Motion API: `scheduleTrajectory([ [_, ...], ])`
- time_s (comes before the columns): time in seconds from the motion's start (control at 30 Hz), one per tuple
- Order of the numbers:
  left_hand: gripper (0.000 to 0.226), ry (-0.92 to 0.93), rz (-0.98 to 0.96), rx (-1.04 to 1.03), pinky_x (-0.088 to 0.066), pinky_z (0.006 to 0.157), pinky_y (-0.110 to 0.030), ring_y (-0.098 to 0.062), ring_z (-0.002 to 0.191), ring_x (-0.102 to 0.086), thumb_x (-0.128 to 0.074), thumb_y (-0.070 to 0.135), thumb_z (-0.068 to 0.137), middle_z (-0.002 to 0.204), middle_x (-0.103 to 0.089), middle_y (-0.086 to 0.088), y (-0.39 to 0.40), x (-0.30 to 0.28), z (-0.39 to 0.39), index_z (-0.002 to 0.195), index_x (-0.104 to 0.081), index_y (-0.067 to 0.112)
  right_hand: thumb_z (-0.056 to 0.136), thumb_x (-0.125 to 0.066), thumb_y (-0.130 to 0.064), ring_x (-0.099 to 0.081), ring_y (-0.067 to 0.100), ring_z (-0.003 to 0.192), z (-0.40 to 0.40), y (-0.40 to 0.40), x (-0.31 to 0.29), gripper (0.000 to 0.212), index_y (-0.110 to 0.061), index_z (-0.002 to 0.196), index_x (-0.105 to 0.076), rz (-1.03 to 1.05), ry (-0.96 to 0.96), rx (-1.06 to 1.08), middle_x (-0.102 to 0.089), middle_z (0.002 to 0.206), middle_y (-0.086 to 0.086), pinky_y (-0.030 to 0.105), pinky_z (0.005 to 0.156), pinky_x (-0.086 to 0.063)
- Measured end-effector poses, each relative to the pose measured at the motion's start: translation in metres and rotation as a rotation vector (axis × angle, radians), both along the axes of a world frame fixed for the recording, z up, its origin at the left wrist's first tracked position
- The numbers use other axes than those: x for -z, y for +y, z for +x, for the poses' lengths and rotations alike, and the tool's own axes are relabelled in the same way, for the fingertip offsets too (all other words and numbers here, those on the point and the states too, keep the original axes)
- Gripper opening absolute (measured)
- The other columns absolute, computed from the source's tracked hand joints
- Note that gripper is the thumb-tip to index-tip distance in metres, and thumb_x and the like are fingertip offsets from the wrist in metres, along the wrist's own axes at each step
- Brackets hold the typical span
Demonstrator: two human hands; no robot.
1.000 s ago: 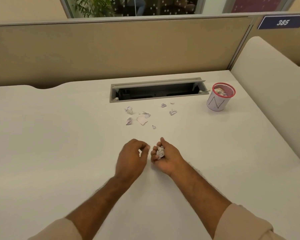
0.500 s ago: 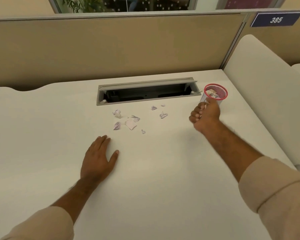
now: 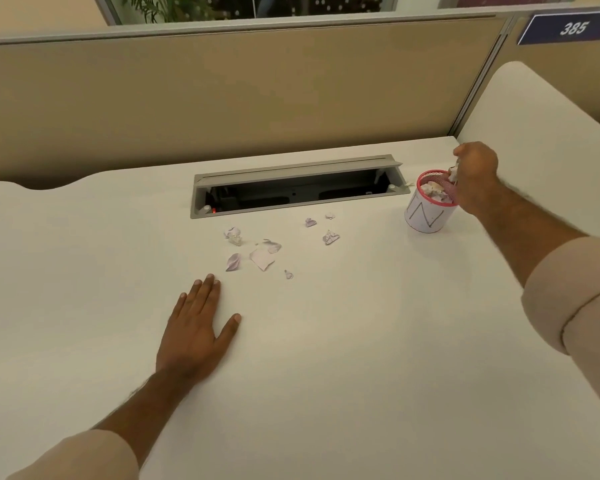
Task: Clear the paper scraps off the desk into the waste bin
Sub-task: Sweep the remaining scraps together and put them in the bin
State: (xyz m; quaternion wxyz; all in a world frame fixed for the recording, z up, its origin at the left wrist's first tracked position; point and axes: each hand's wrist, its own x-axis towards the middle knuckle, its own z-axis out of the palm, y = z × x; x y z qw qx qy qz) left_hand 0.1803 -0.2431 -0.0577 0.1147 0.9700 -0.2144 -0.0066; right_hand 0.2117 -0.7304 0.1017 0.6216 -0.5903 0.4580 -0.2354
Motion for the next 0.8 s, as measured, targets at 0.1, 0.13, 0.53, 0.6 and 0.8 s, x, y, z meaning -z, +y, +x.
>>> scheduleTrajectory([
  [0.1, 0.078, -0.004, 0.004, -0.001, 0.001, 0.121, -0.027, -0.004, 0.149, 0.000, -0.019, 0.066, 0.093, 0.163, -0.007, 0.010, 0.000, 0.000, 0.000, 0.156, -0.014, 0.021, 0.087, -0.046, -0.012, -0.053, 0.014, 0.074, 0.000, -0.004, 0.015, 0.018, -0.019, 0.076, -0.058, -0.326, 0.143, -0.160, -0.057, 0.083, 0.001, 0.026, 0.063, -0.046],
  [0.13, 0.078, -0.005, 0.004, -0.001, 0.000, 0.121, -0.027, -0.004, 0.149, 0.000, -0.019, 0.067, 0.093, 0.163, -0.007, 0.009, 0.000, 0.001, 0.001, 0.156, -0.014, 0.021, 0.087, -0.047, -0.010, -0.054, 0.016, 0.081, 0.000, -0.004, 0.019, 0.018, -0.014, 0.082, -0.063, -0.431, 0.188, -0.155, -0.059, 0.089, 0.004, 0.028, 0.068, -0.048],
  [0.53, 0.078, -0.008, -0.009, -0.006, 0.000, 0.122, -0.027, -0.003, 0.149, 0.001, -0.019, 0.067, 0.092, 0.163, -0.007, 0.010, 0.000, 0.002, 0.001, 0.155, -0.015, 0.021, 0.079, -0.069, -0.007, -0.063, 0.031, 0.101, -0.007, -0.008, 0.019, 0.022, -0.004, 0.101, -0.073, -0.939, 0.583, -0.342, -0.069, 0.111, 0.016, 0.035, 0.087, -0.050],
  [0.6, 0.079, -0.008, -0.008, -0.008, -0.003, 0.122, -0.029, -0.004, 0.149, -0.001, -0.019, 0.068, 0.092, 0.163, -0.009, 0.009, 0.000, 0.002, 0.001, 0.155, -0.016, 0.021, 0.081, -0.068, -0.007, -0.061, 0.033, 0.105, -0.007, -0.007, 0.016, 0.024, -0.001, 0.104, -0.072, -0.973, 0.650, -0.389, -0.067, 0.115, 0.017, 0.038, 0.091, -0.050],
  [0.8, 0.078, -0.006, -0.025, -0.007, -0.007, 0.123, -0.032, -0.006, 0.149, -0.004, -0.021, 0.067, 0.092, 0.163, -0.010, 0.008, 0.000, 0.002, 0.002, 0.155, -0.018, 0.020, 0.086, -0.066, -0.014, -0.057, 0.036, 0.112, -0.006, -0.004, 0.009, 0.032, 0.002, 0.114, -0.067, -1.039, 0.805, -0.497, -0.063, 0.121, 0.019, 0.041, 0.099, -0.047],
])
